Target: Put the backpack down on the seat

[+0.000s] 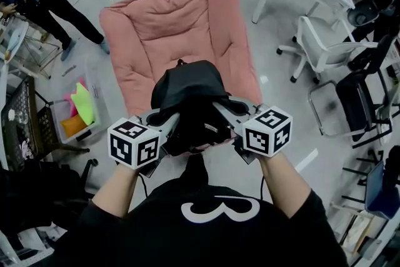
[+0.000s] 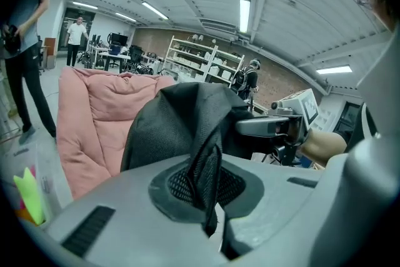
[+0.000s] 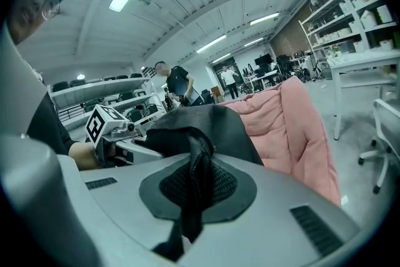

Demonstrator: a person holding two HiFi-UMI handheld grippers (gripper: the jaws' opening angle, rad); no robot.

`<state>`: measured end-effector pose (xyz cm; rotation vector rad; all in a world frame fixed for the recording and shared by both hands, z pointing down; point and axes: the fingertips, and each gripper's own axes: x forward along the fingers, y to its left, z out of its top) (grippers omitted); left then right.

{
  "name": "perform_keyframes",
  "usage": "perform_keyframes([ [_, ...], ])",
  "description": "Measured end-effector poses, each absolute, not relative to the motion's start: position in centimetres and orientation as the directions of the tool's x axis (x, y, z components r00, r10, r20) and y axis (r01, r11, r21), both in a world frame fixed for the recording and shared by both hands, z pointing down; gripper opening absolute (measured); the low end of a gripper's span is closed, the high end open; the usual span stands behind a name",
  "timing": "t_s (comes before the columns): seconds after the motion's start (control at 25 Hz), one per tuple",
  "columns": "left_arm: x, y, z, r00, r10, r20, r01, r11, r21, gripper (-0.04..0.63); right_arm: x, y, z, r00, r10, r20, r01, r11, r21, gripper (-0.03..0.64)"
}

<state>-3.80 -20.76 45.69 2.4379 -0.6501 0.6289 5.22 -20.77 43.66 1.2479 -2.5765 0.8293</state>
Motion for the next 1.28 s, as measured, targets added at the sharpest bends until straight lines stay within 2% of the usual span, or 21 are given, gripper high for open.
perform_keyframes([
  [0.76,-2.3,-42.4,53.9,0.744,-0.331,0.581,-0.597,-0.719,0.356,0.012,6.9,-42.5,51.9,-0.567,-0.646,0.511,-0.824,0.437,-0.361,0.020],
  [1.28,-2.8,-50.8,61.1,0.652,-0.338,0.678,-0.663,-0.689,0.294,0.013,6.3,-50.8,59.1,-0.552,-0.602,0.577,-0.830,0.461,-0.313,0.020],
])
